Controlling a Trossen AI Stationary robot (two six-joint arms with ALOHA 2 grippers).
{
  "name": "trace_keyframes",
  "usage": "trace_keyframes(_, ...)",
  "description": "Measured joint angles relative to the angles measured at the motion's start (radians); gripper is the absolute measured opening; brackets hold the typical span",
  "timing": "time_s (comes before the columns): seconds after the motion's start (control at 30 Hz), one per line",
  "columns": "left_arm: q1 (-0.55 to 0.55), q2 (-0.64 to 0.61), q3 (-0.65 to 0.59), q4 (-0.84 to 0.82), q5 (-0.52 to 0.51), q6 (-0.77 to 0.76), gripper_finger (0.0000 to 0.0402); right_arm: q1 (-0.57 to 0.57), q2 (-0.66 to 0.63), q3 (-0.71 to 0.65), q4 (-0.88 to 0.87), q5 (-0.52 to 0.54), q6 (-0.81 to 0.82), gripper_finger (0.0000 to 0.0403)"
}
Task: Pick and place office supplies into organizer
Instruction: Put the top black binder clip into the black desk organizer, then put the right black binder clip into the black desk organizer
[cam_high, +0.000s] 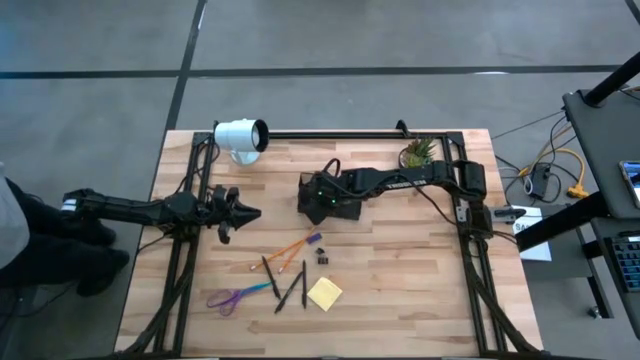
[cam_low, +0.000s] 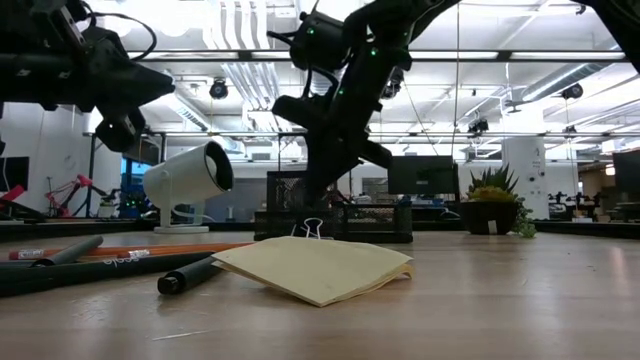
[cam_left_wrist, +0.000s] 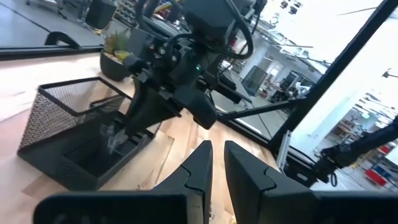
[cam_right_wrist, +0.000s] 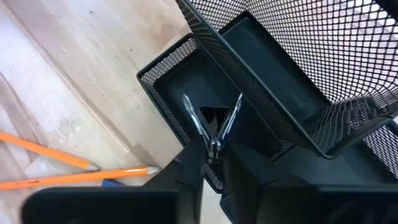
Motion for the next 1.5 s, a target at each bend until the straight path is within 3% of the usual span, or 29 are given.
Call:
trace_keyframes(0.23,0.000,0.000,0.000,0.000,-0.011,0.000,0.0027,0.008,0.000,0.000,0.006,0.055,-0.009,0.0137)
trace_keyframes(0.33,0.000,-0.001,0.000,0.000,-0.011,0.000,0.0027,0.034,-0.006,0.005,0.014,0.025,-0.099,0.0156)
trace_keyframes(0.5,0.000,0.000,0.000,0.001,-0.011,0.000,0.0027,0.117,-0.011,0.011,-0.029,-0.096,-0.280,0.0165)
trace_keyframes(0.8,0.000,0.000,0.000,0.000,-0.010,0.000,0.0027,0.279,-0.002,0.008,-0.111,-0.105,-0.527,0.0166)
trace_keyframes(1.27,0.000,0.004,0.000,0.000,-0.006,0.001,0.0027,0.285,0.088,-0.006,-0.026,-0.101,-0.297,0.0166)
trace_keyframes(1.5,0.000,0.004,0.000,0.000,-0.006,0.001,0.0027,0.283,0.087,-0.002,-0.024,-0.098,-0.304,0.0166)
